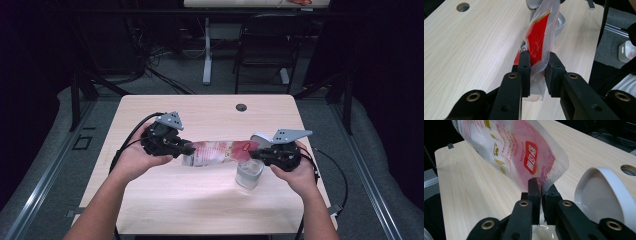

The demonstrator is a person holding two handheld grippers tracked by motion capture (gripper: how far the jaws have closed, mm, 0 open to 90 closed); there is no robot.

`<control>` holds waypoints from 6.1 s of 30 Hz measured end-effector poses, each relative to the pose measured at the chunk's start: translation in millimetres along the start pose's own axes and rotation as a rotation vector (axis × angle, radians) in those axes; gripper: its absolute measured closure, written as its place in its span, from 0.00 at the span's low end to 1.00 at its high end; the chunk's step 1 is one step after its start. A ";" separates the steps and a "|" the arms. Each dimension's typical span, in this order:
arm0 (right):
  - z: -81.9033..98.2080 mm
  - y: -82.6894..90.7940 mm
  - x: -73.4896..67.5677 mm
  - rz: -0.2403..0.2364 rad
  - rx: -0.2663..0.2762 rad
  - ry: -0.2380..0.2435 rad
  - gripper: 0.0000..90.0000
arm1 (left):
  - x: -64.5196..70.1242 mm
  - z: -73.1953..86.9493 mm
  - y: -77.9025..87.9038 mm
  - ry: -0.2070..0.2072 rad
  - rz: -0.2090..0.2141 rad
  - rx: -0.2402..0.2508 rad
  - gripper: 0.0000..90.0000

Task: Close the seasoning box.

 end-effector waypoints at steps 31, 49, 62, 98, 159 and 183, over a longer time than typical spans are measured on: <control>5.4 4.1 -1.2 0.018 -0.008 -0.011 0.98 | -0.9 -13.9 1.5 -0.010 0.010 0.022 0.86; 8.8 14.7 -0.4 0.037 0.002 -0.021 0.96 | 2.6 -25.8 -0.5 -0.025 0.025 0.039 0.87; 9.6 14.0 0.2 0.040 0.006 -0.018 0.98 | 1.3 -26.3 -1.1 -0.017 0.032 0.039 0.86; 12.5 14.6 4.0 0.029 0.011 -0.030 0.99 | 1.8 -31.8 -1.5 -0.010 0.041 0.048 0.86; 15.1 14.1 7.1 0.042 0.003 -0.044 0.98 | 0.6 -39.4 -3.4 -0.008 0.051 0.049 0.85; 15.3 14.5 6.0 0.045 -0.017 -0.041 0.96 | 4.4 -44.7 -1.0 -0.013 0.058 0.058 0.86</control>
Point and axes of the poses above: each handheld gripper's, and its own axes: y roughly backward along the jaws, z roughly out of its underside, x roughly to its right, the point moved 4 cm from there along -y, roughly forward along the jaws, and after that the axes turned 10 degrees about -z, right-handed, at the moved point
